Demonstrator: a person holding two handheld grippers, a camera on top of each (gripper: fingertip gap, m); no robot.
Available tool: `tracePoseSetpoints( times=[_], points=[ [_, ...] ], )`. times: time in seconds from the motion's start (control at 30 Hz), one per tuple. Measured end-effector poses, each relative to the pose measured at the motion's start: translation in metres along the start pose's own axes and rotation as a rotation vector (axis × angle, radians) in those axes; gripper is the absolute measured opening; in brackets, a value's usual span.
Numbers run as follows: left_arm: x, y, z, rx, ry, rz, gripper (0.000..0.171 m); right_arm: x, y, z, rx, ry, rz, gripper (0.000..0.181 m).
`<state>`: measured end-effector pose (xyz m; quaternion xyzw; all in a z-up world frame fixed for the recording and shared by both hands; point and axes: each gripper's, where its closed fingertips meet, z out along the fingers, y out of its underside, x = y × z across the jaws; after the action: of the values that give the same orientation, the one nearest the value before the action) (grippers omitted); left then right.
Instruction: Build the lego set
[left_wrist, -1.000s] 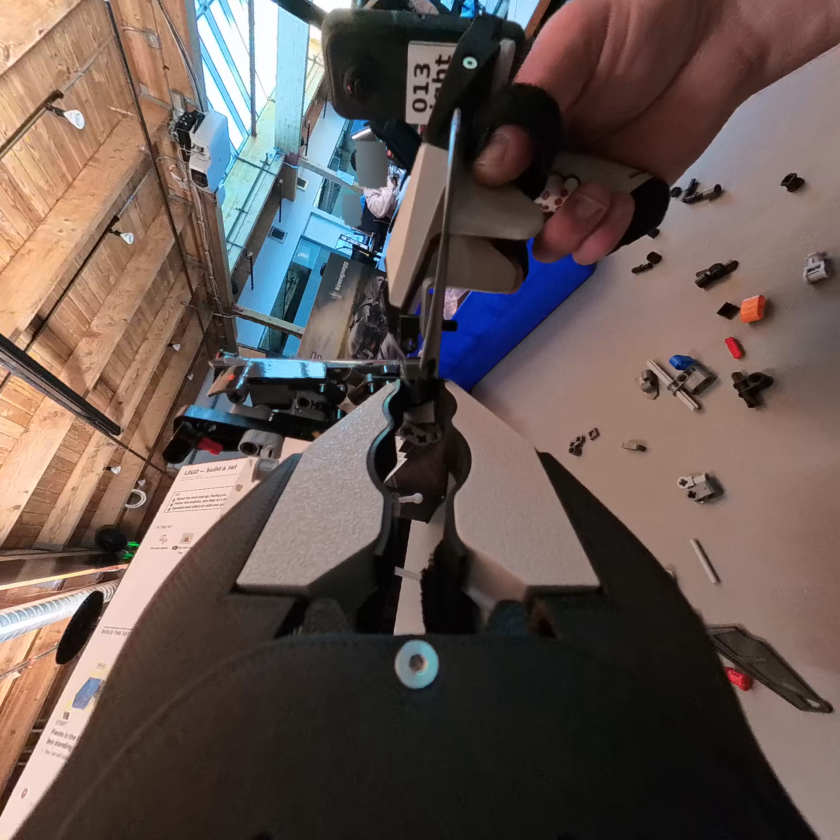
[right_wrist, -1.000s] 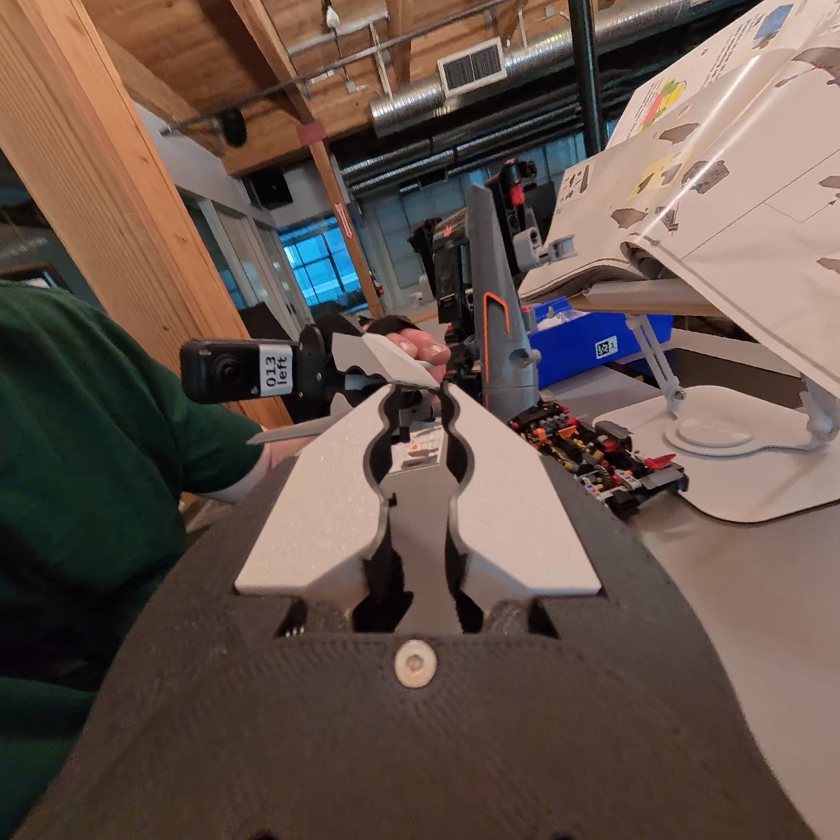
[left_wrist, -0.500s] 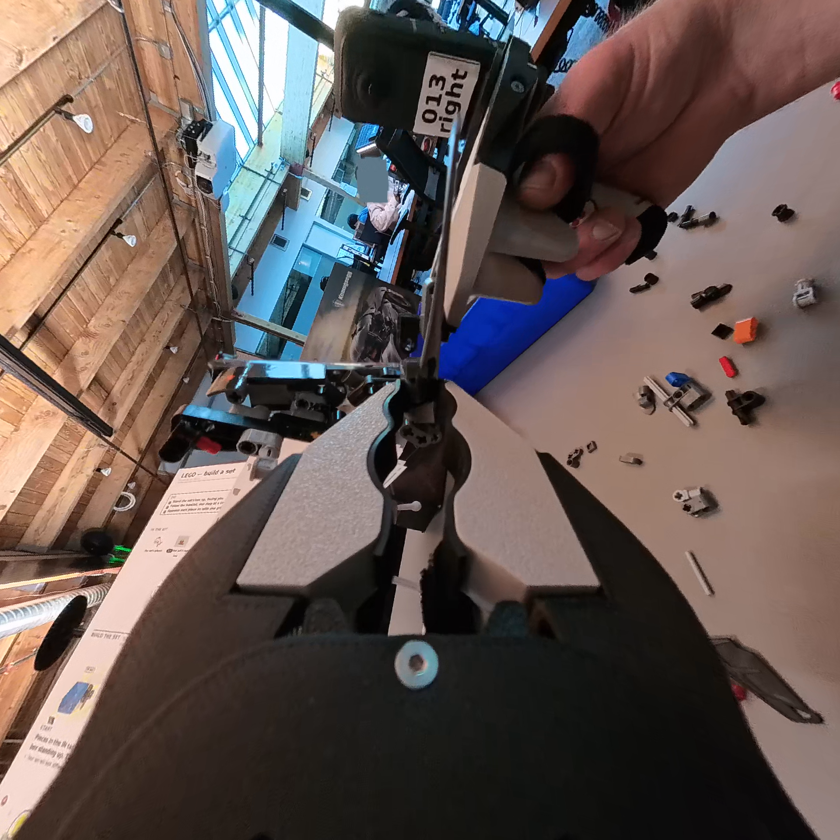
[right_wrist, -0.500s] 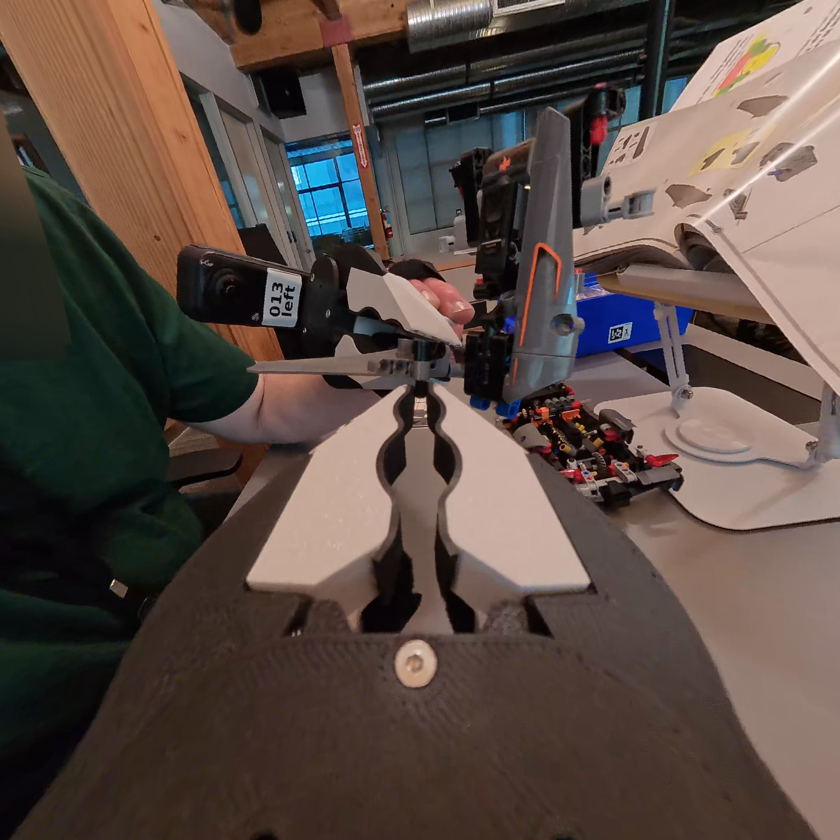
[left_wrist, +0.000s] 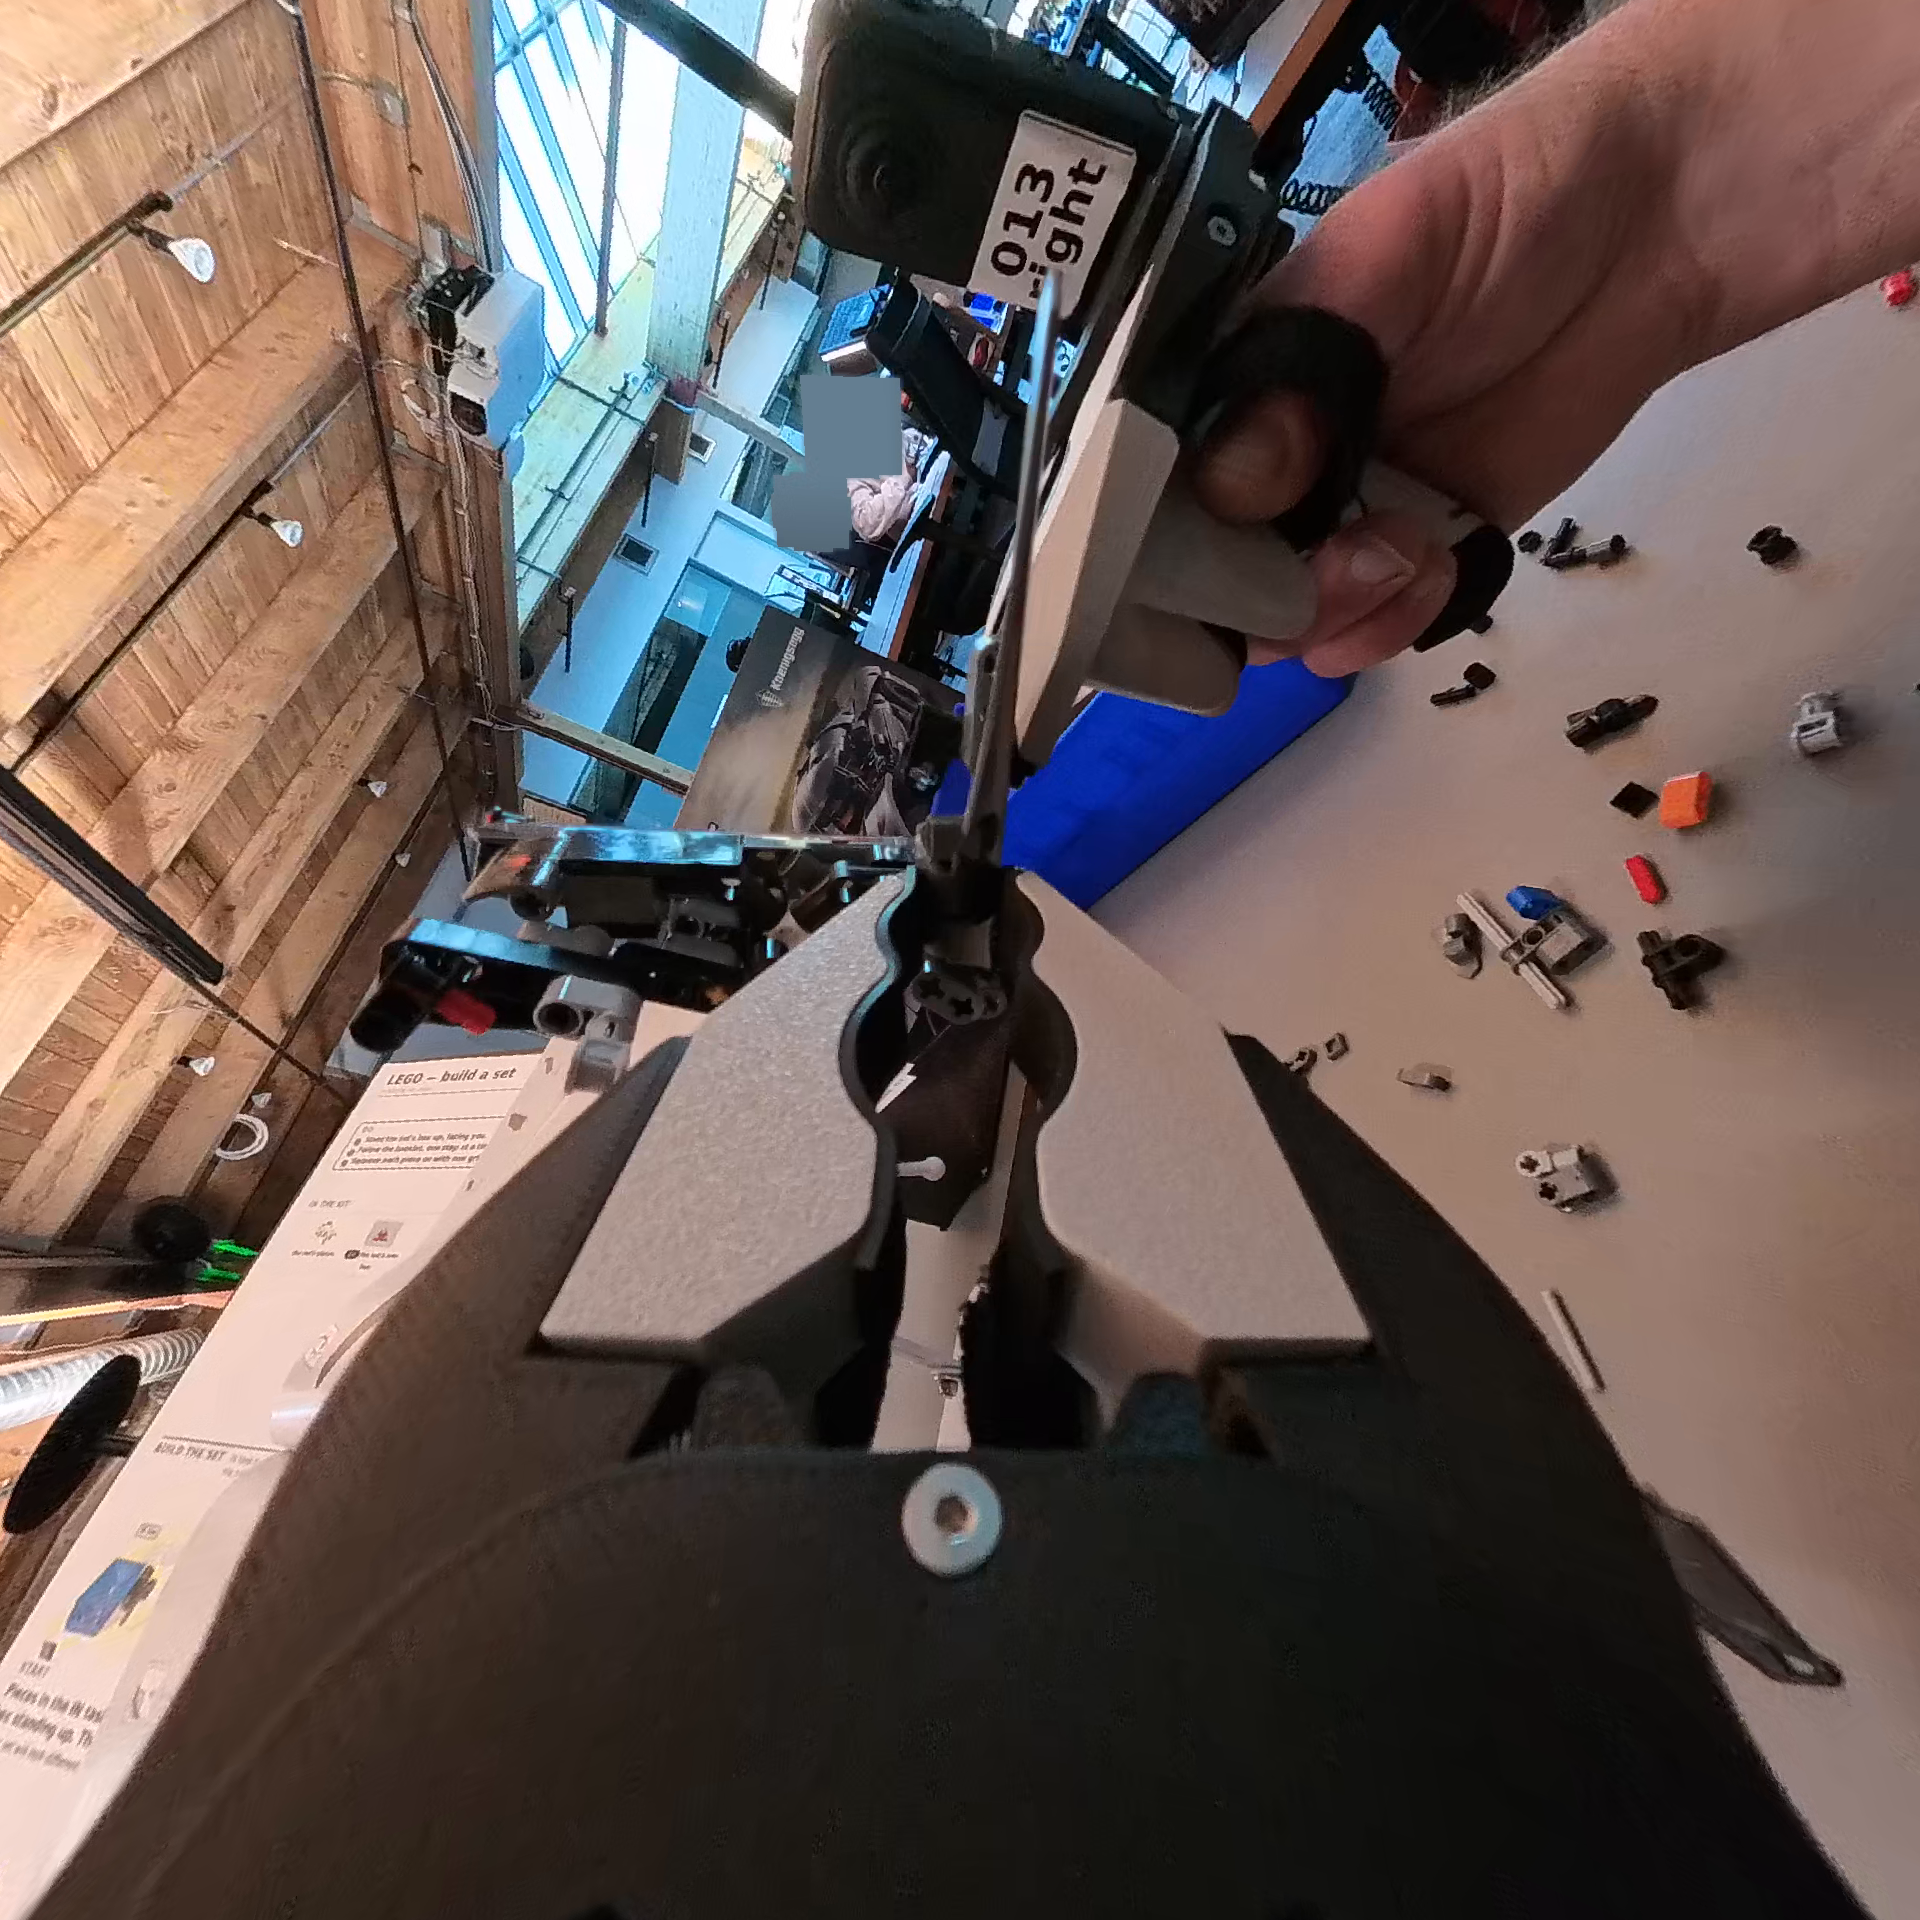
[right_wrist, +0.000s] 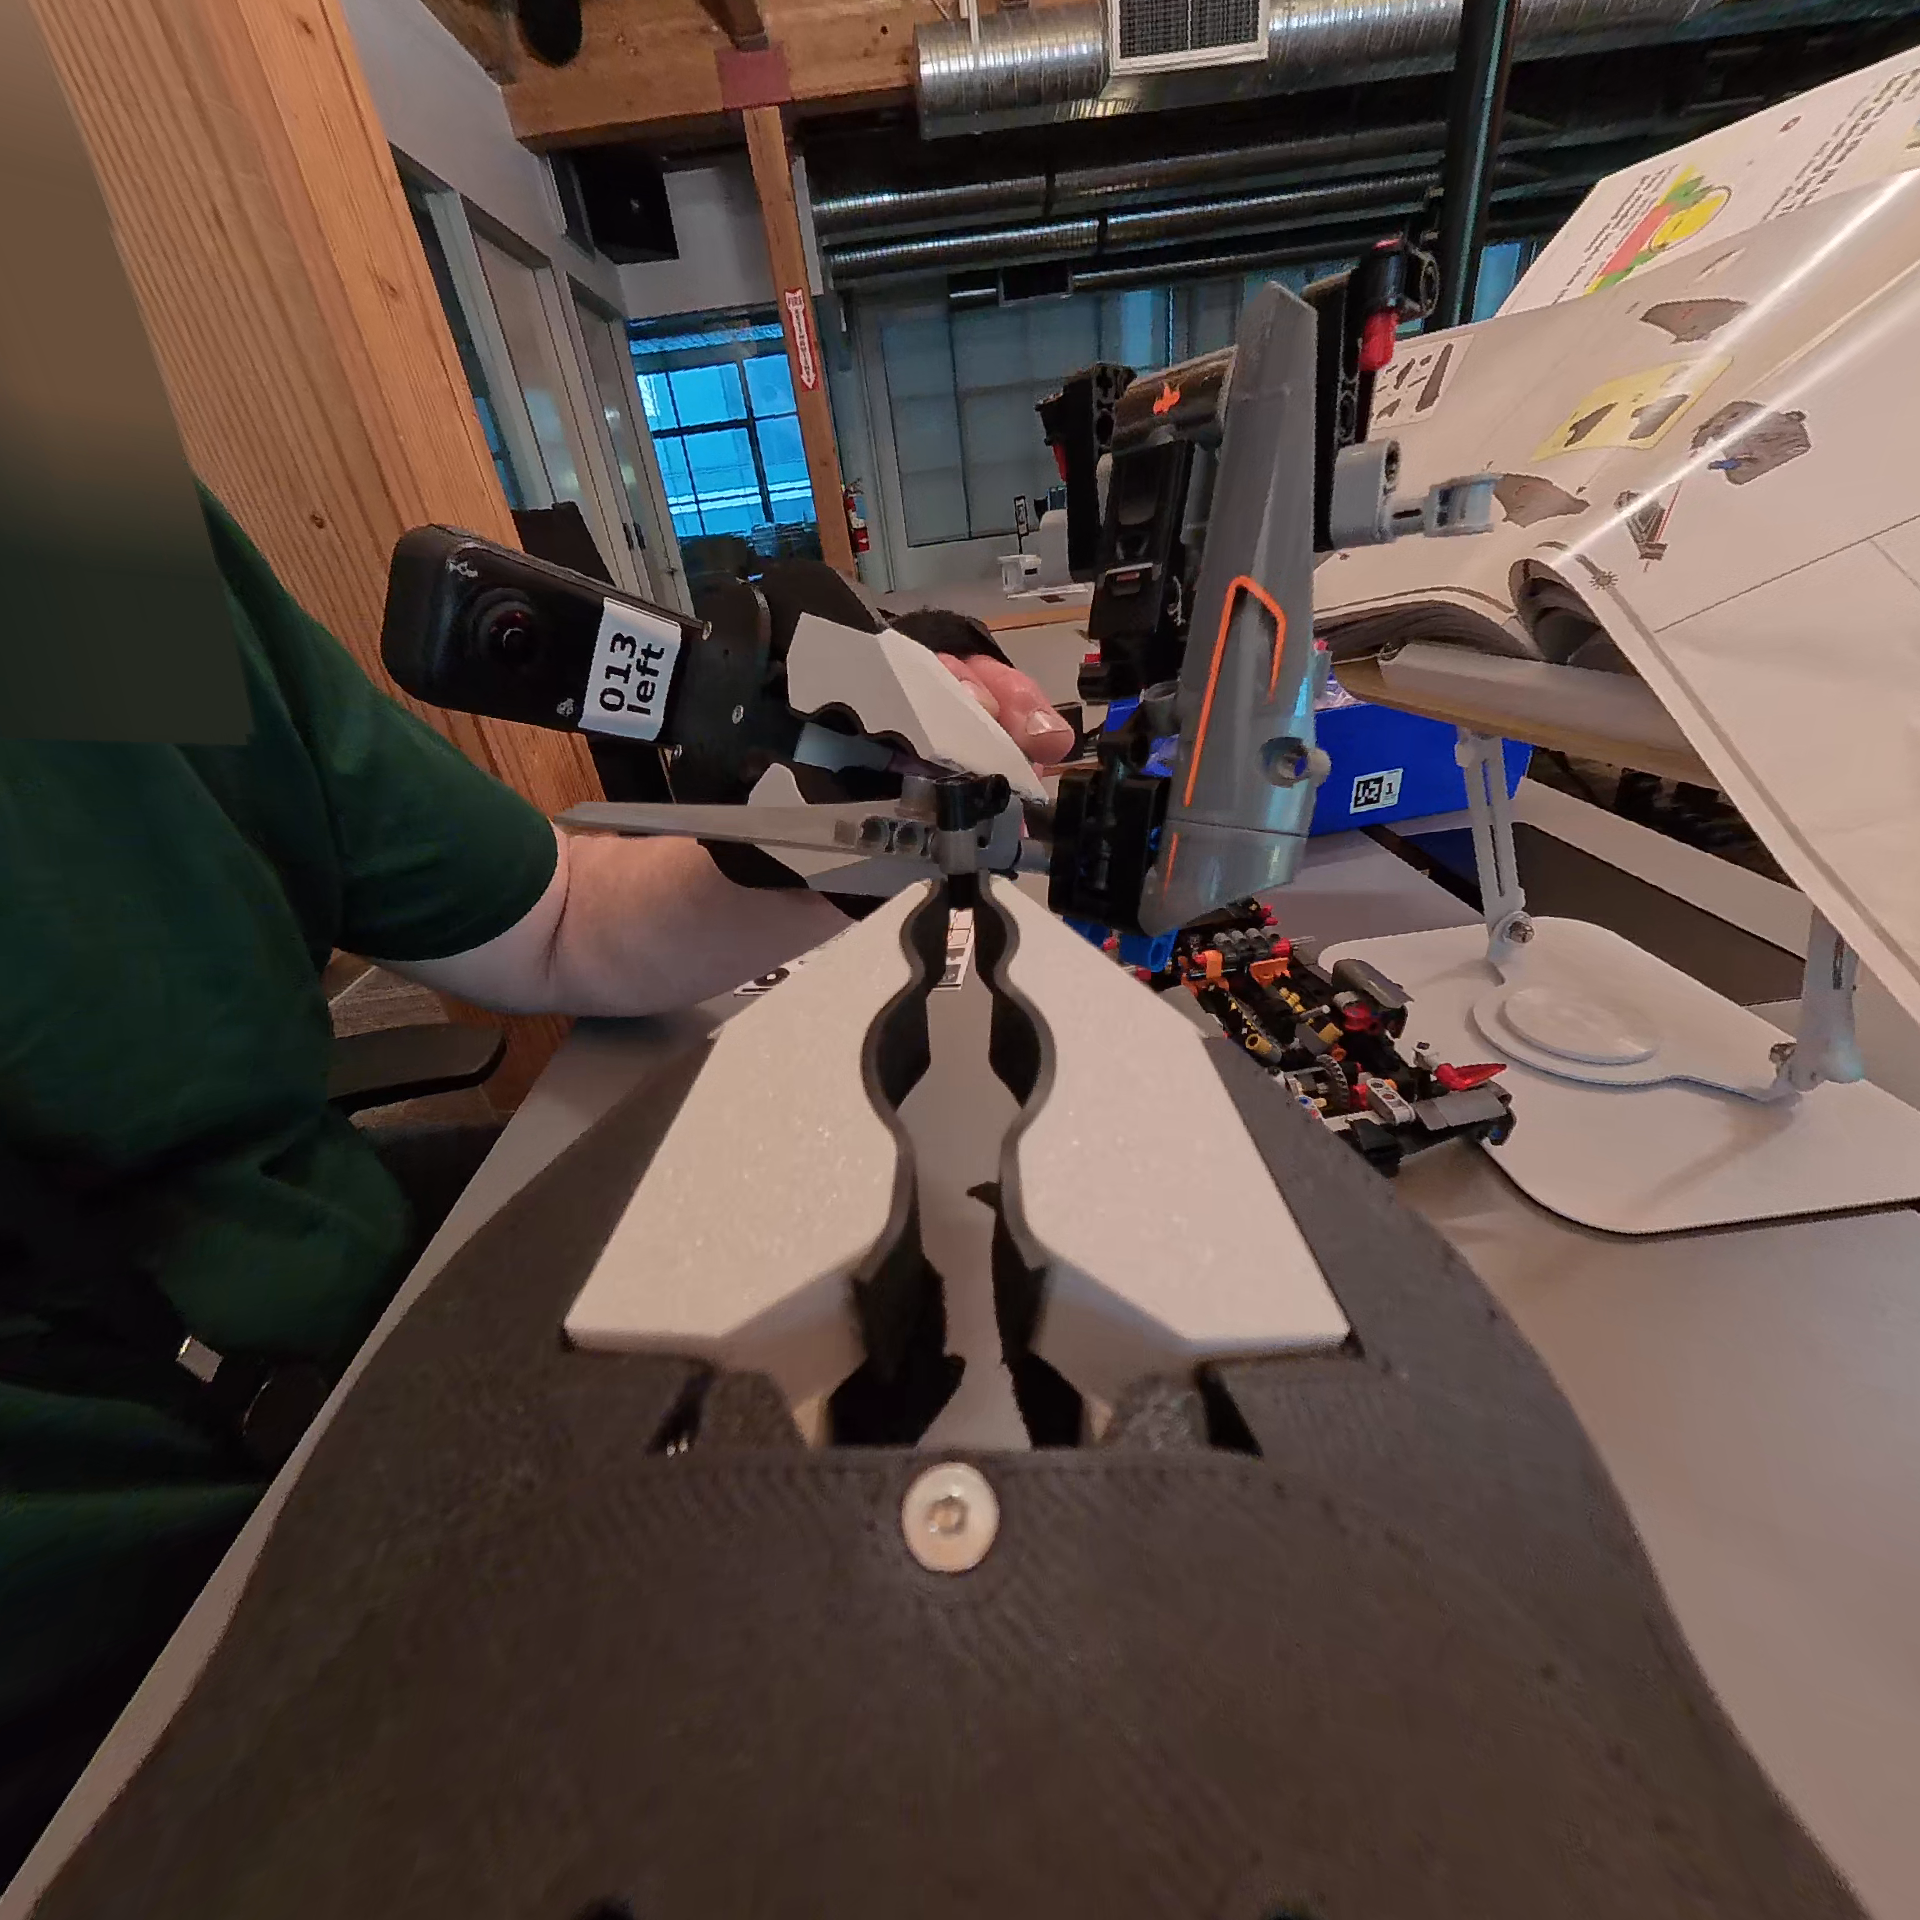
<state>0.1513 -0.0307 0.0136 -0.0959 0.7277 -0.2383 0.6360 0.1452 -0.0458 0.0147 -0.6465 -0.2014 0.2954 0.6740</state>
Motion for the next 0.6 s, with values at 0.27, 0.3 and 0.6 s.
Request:
tracePoseSetpoints(
  times=[0.27, 0.3, 0.6],
  points=[
    [-0.0008, 0.0005, 0.0002, 0.006, 0.002, -0.025, 0.011, 0.0013, -0.0014, 0.0017, 0.002, 0.042, -0.078, 0.002],
    [-0.0012, 0.0001, 0.0, 0.009, 0.002, -0.033, 0.011, 0.0013, -0.0018, 0.0021, 0.005, 0.048, -0.093, 0.002],
    [-0.0026, -0.0002, -0.0013, 0.021, 0.013, -0.065, 0.011, 0.0014, -0.004, 0.0053, 0.013, 0.095, -0.195, 0.002]
  ],
)
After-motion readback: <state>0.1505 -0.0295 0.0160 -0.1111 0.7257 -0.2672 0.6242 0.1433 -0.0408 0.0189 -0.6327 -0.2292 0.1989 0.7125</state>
